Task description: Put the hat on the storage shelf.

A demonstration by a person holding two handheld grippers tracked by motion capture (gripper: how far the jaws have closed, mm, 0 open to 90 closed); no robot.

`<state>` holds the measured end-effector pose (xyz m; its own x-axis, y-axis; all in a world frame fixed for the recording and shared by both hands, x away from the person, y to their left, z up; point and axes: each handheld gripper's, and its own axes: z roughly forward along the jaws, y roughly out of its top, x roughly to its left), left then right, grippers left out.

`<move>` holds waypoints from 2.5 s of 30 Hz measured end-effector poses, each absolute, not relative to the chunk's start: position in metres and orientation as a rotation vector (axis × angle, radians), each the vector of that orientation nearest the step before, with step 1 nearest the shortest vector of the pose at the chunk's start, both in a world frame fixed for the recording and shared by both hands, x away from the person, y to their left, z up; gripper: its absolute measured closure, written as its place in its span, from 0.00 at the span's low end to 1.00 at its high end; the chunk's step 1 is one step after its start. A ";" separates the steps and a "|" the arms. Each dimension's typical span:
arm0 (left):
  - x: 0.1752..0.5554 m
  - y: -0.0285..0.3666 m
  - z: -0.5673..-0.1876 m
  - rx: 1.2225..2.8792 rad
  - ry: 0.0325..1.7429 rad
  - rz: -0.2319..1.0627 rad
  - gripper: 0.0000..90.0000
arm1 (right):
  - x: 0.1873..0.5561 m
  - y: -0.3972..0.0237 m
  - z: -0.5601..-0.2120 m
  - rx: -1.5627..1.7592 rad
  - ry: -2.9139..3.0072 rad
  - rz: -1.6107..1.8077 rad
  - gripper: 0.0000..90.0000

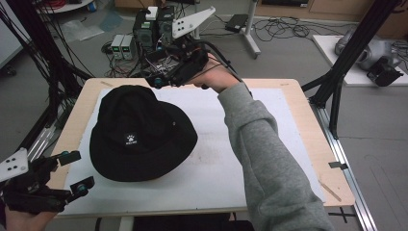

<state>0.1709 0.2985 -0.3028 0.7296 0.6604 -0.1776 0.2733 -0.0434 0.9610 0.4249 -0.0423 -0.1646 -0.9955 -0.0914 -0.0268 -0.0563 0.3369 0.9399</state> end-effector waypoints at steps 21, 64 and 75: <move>0.182 0.300 -0.305 1.627 0.776 0.370 0.07 | 0.415 -0.152 -0.187 -0.172 -2.579 -1.918 0.14; 0.195 0.297 -0.308 1.635 0.786 0.371 0.07 | 0.358 -0.285 -0.267 -0.735 -2.626 -1.982 0.13; 0.195 0.300 -0.308 1.617 0.793 0.387 0.07 | 0.341 -0.305 -0.291 -0.847 -2.621 -1.989 0.13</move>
<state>0.1949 0.2995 -0.3076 0.7092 0.6814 -0.1809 0.2770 -0.0334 0.9603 0.3412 -0.3048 -0.2912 -0.8451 0.5267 0.0917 0.2302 0.2037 0.9516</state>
